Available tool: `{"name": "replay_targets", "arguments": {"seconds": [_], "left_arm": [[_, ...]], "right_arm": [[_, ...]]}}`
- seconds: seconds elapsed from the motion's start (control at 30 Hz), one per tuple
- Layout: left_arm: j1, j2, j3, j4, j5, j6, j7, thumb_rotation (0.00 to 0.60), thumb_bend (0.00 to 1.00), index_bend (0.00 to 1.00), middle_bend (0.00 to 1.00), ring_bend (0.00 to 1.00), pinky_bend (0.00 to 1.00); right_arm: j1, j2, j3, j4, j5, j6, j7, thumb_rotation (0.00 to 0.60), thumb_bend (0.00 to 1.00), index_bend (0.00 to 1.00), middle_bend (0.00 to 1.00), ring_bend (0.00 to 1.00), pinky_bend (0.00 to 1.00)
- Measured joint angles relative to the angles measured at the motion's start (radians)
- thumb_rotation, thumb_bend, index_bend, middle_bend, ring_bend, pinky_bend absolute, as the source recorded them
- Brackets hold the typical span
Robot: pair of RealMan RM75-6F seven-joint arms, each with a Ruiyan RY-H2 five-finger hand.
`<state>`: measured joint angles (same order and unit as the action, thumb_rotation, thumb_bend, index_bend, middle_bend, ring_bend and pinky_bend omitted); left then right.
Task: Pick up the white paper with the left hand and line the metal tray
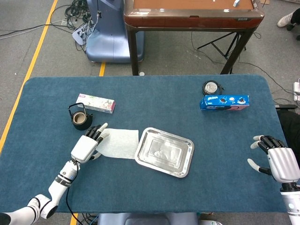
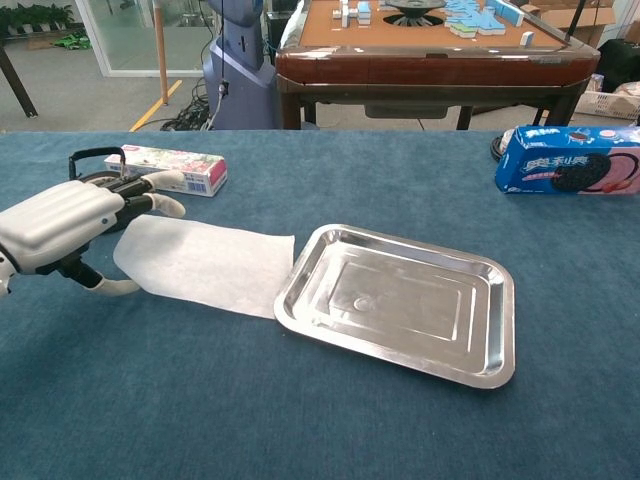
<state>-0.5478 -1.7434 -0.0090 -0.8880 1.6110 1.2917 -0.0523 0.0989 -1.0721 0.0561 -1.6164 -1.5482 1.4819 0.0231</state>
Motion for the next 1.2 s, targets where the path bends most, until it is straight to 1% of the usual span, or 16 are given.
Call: {"name": "replay_targets", "arguments": {"seconds": [0.43, 1.1, 1.2], "left_arm": [[0.002, 0.005, 0.009, 0.006, 0.031, 0.049, -0.044, 0.600, 0.18, 0.27, 0.00, 0.00, 0.12], [0.001, -0.003, 0.013, 0.016, 0.066, 0.117, -0.089, 0.600, 0.20, 0.30, 0.00, 0.00, 0.12], [0.002, -0.002, 0.015, 0.018, 0.070, 0.125, -0.095, 0.600, 0.21, 0.33, 0.00, 0.00, 0.12]], "right_arm": [[0.000, -0.001, -0.001, 0.000, -0.001, 0.000, -0.001, 0.600, 0.20, 0.45, 0.32, 0.24, 0.30], [0.000, 0.002, 0.000, -0.002, -0.001, 0.002, 0.002, 0.600, 0.20, 0.45, 0.32, 0.24, 0.31], [-0.001, 0.002, 0.000, -0.003, -0.002, 0.003, 0.001, 0.600, 0.20, 0.45, 0.32, 0.24, 0.31]]}}
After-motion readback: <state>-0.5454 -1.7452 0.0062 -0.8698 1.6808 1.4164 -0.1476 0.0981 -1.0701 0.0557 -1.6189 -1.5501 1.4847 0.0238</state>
